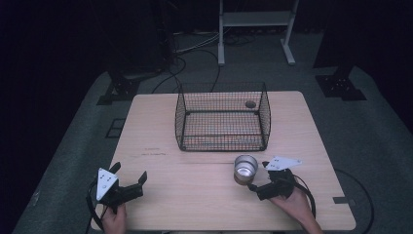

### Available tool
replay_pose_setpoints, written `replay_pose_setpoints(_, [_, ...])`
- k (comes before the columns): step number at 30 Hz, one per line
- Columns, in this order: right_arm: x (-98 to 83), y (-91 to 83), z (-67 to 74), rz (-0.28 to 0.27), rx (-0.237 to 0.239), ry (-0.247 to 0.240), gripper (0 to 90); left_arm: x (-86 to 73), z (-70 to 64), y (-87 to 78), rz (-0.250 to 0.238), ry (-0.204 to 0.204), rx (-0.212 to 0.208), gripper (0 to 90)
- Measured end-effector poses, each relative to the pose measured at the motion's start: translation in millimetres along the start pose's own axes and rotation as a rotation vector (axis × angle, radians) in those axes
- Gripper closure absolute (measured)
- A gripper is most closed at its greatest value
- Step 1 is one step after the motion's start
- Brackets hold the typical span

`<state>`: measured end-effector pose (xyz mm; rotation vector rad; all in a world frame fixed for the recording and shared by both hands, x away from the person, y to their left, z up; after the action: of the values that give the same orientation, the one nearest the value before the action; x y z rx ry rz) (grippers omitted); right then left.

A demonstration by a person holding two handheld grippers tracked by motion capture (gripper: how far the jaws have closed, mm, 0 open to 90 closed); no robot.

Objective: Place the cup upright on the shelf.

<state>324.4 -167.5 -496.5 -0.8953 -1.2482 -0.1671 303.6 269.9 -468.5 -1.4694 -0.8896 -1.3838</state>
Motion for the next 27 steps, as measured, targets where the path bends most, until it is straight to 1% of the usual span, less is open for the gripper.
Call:
replay_pose_setpoints(6, [3.3, 9.9, -1.4, 0.020, -0.004, -0.014, 1.6, 0.2, -1.0, 0.7, -0.004, 0.001, -0.001, 0.0])
replay_pose_setpoints(10, [2.4, 17.6, -0.7, 0.042, -0.012, -0.022, 1.6, 0.4, 0.1, 0.0, -0.003, 0.001, 0.002, 0.0])
replay_pose_setpoints(19, [11.8, 27.7, 1.0, 0.047, -0.011, -0.049, 1.6, 0.9, 0.1, -0.3, -0.006, -0.001, 0.003, 0.0])
replay_pose_setpoints(24, [14.1, 31.1, 0.0, 0.042, -0.011, -0.046, 1.7, 1.2, 0.4, -0.7, -0.009, -0.003, 0.006, 0.0])
replay_pose_setpoints(25, [14.4, 32.7, 0.2, 0.045, -0.013, -0.041, 1.8, 1.3, 0.4, -0.6, -0.009, -0.003, 0.006, 0.0])
replay_pose_setpoints(26, [14.4, 33.7, -0.3, 0.048, -0.016, -0.046, 2.1, 1.3, 0.3, -0.5, -0.008, -0.003, 0.006, 0.0])
replay_pose_setpoints(27, [14.5, 34.5, 0.0, 0.052, -0.018, -0.039, 2.2, 1.3, 0.1, -0.4, -0.009, -0.002, 0.006, 0.0])
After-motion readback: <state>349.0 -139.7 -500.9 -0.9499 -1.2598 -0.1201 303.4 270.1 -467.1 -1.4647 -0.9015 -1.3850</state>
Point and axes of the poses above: each handheld gripper's, and its own axes: y roughly forward along the jaws, x roughly out of its top, z roughly to its left, the point moved 6 cm from there along y, roughly forward along the jaws, and after that the axes turned 7 degrees about -z, right-handed, at the moved point
